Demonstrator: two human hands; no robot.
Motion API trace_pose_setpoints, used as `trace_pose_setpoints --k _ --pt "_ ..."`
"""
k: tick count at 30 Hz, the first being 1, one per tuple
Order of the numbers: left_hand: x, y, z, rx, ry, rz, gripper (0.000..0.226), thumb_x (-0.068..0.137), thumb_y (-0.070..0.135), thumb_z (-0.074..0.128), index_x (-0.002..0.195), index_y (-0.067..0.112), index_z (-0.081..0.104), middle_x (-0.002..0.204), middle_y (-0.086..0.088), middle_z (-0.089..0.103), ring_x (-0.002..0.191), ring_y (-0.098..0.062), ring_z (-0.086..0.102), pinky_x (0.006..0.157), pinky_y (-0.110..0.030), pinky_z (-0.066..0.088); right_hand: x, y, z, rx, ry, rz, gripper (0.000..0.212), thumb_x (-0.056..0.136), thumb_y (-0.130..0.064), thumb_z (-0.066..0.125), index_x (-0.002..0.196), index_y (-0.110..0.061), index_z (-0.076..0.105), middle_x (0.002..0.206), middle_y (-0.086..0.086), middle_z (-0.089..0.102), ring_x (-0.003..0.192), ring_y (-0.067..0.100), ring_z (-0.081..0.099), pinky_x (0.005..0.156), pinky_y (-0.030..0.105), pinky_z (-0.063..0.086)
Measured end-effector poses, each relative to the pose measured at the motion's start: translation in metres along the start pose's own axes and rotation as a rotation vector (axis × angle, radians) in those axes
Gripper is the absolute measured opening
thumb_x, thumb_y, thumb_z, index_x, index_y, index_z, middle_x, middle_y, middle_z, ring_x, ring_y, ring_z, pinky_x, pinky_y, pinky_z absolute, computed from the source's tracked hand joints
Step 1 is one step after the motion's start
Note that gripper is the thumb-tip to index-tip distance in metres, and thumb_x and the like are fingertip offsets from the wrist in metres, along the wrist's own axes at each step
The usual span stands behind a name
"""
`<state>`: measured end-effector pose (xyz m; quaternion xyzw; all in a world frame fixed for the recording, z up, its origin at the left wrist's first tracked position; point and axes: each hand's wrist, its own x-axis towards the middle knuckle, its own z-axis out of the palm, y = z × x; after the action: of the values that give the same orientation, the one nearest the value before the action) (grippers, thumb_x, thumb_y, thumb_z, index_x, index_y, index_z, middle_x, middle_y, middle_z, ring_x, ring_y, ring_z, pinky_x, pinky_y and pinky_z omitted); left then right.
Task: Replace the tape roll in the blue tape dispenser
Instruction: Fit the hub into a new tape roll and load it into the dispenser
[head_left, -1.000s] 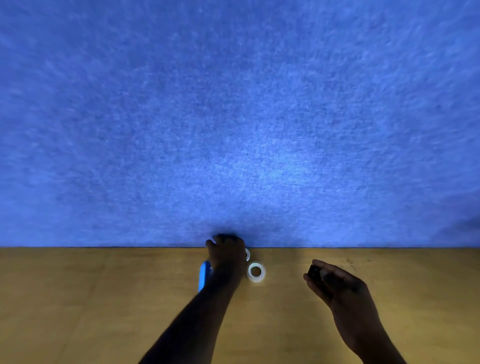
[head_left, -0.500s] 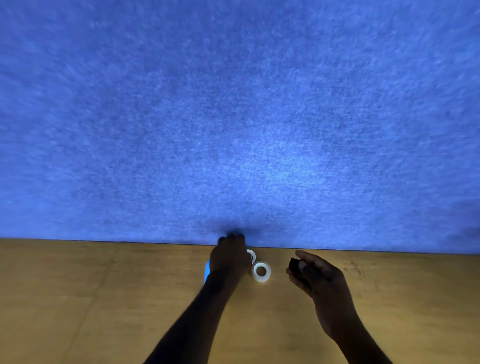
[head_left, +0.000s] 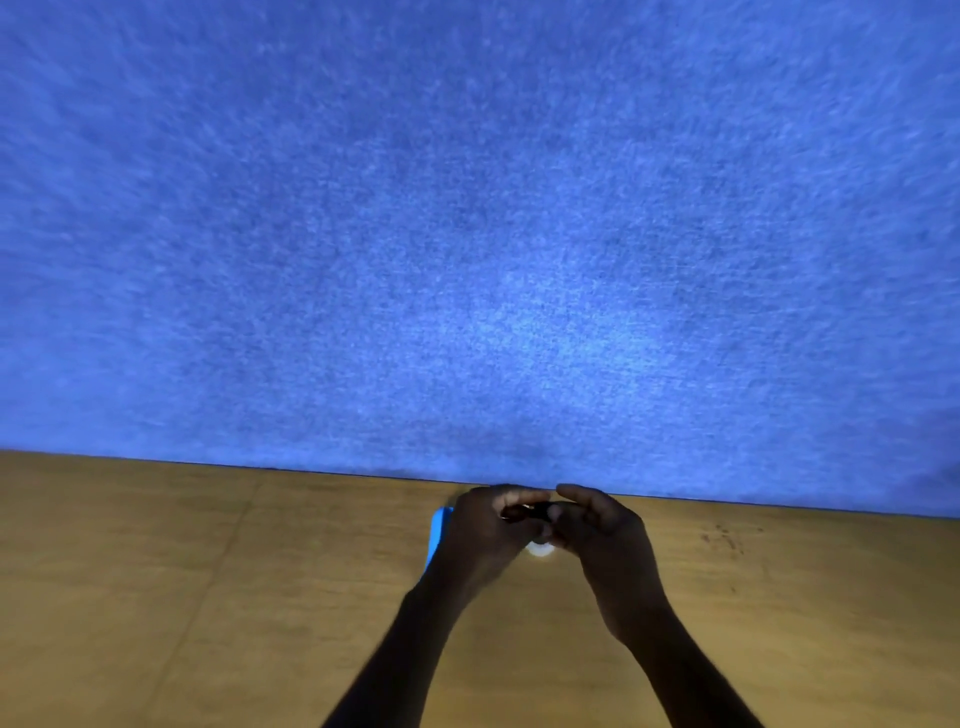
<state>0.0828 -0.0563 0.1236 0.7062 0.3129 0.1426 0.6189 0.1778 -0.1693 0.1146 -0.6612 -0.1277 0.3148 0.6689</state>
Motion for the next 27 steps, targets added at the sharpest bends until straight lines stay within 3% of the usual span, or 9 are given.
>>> trace_pose_setpoints --k 3,6,8,10,14,17,22,24,27 --pt "0.0 -0.007 -0.006 -0.002 0.077 0.035 0.037 0.081 0.008 0.081 0.082 0.045 0.079 0.088 0.012 0.082 0.088 -0.002 0.077 0.082 -0.021 0.059 0.007 0.009 0.002 -0.06 0.006 0.013 0.023 0.087 -0.01 0.066 0.11 -0.013 0.066 0.089 0.011 0.076 0.086 0.032 0.073 0.083 0.045 0.055" --pt "0.0 -0.014 -0.013 -0.098 0.14 0.006 0.023 0.08 0.007 0.083 0.096 0.022 0.082 0.091 0.004 0.083 0.089 -0.009 0.078 0.081 -0.02 0.056 0.022 0.032 -0.002 -0.553 0.109 -0.013 0.038 0.082 -0.019 0.071 0.118 -0.011 0.065 0.108 0.0 0.073 0.101 0.021 0.068 0.091 0.035 0.051" --pt "0.001 -0.018 -0.017 -0.127 0.153 -0.004 0.024 0.08 0.006 0.084 0.095 0.025 0.081 0.088 0.006 0.083 0.079 -0.006 0.076 0.076 -0.018 0.054 0.029 0.046 -0.001 -0.815 0.103 -0.06 0.048 0.08 -0.027 0.073 0.123 -0.011 0.06 0.121 0.006 0.066 0.107 0.024 0.064 0.092 0.033 0.05" --pt "0.002 -0.022 -0.022 -0.138 0.159 -0.004 0.028 0.08 0.006 0.084 0.092 0.031 0.078 0.083 0.006 0.082 0.066 -0.002 0.071 0.07 -0.017 0.053 0.034 0.057 0.006 -0.971 0.038 -0.082 0.046 0.079 -0.03 0.07 0.119 -0.012 0.059 0.119 0.011 0.063 0.101 0.027 0.063 0.084 0.034 0.051" --pt "0.003 -0.028 -0.031 -0.145 0.188 -0.01 0.029 0.083 0.007 0.082 0.095 0.033 0.077 0.085 -0.005 0.082 0.068 -0.011 0.071 0.067 -0.02 0.055 0.044 0.068 0.016 -1.144 -0.002 -0.131 0.05 0.077 -0.031 0.068 0.12 -0.011 0.055 0.118 0.011 0.057 0.102 0.029 0.06 0.08 0.038 0.054" --pt "0.003 -0.03 -0.036 -0.162 0.19 -0.031 0.03 0.084 0.005 0.08 0.094 0.032 0.076 0.076 0.007 0.081 0.067 -0.006 0.072 0.067 -0.015 0.055 0.046 0.068 0.019 -1.231 -0.018 -0.165 0.044 0.082 -0.03 0.064 0.121 -0.011 0.056 0.119 0.011 0.058 0.105 0.029 0.058 0.084 0.038 0.053" --pt "0.004 -0.025 -0.04 -0.236 0.178 -0.075 0.028 0.087 -0.001 0.075 0.093 0.026 0.077 0.073 0.01 0.08 0.068 -0.011 0.07 0.073 -0.021 0.057 0.036 0.043 0.016 -0.86 0.075 -0.188 0.034 0.076 -0.017 0.071 0.11 -0.018 0.063 0.101 0.0 0.07 0.088 0.019 0.068 0.069 0.025 0.047" --pt "0.005 -0.018 -0.04 -0.285 0.175 -0.092 0.028 0.09 -0.003 0.071 0.092 0.024 0.078 0.072 0.008 0.08 0.067 -0.011 0.071 0.076 -0.027 0.058 0.025 0.019 0.018 -0.575 0.079 -0.13 0.045 0.078 -0.015 0.075 0.119 -0.023 0.061 0.106 -0.009 0.068 0.088 0.005 0.068 0.071 0.018 0.048" --pt "0.004 -0.002 -0.037 -0.36 0.155 -0.102 0.02 0.093 -0.007 0.066 0.105 0.004 0.076 0.071 0.007 0.08 0.064 -0.006 0.073 0.072 -0.023 0.061 0.007 -0.013 0.023 -0.214 0.014 -0.079 0.048 0.08 -0.007 0.073 0.12 -0.029 0.058 0.109 -0.011 0.068 0.095 0.002 0.067 0.078 0.022 0.05"
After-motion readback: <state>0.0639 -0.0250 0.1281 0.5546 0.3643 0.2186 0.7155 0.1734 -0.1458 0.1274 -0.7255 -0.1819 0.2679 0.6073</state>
